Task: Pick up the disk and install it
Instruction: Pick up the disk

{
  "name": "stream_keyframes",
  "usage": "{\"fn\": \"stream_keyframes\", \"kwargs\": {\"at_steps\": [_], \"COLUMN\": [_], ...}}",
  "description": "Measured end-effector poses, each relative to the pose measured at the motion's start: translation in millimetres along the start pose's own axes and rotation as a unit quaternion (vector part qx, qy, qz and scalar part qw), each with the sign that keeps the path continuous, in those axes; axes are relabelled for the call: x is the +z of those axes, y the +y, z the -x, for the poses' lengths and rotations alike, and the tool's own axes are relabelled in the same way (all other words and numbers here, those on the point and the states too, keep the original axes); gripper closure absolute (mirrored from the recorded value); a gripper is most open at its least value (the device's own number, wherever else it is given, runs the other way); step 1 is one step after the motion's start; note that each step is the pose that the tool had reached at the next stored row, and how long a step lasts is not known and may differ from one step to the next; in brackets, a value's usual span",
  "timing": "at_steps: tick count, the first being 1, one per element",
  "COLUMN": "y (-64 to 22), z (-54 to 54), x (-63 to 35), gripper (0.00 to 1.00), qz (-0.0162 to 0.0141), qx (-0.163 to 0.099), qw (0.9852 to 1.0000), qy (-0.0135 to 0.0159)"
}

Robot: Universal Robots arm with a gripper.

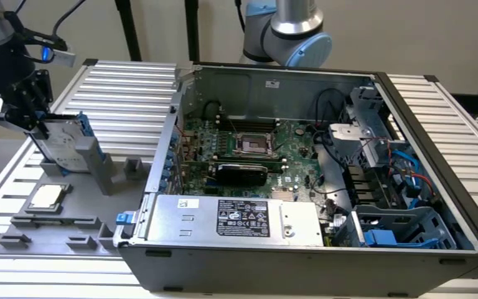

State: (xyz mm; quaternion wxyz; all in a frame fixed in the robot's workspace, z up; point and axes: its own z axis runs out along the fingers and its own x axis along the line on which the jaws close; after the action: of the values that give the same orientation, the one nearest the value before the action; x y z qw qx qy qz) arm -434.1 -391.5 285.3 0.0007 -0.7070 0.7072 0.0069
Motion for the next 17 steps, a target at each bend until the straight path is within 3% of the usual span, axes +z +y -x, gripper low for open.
{"fn": "stream_keyframes", "kwargs": {"at_steps": [17], "y": [0.0], "z": [-0.2], "x": [-2.5], "gripper": [0.67], "qz": [-0.0002], "qx": [0.000], "qw": [1.0000], "qy": [-0.0002]}}
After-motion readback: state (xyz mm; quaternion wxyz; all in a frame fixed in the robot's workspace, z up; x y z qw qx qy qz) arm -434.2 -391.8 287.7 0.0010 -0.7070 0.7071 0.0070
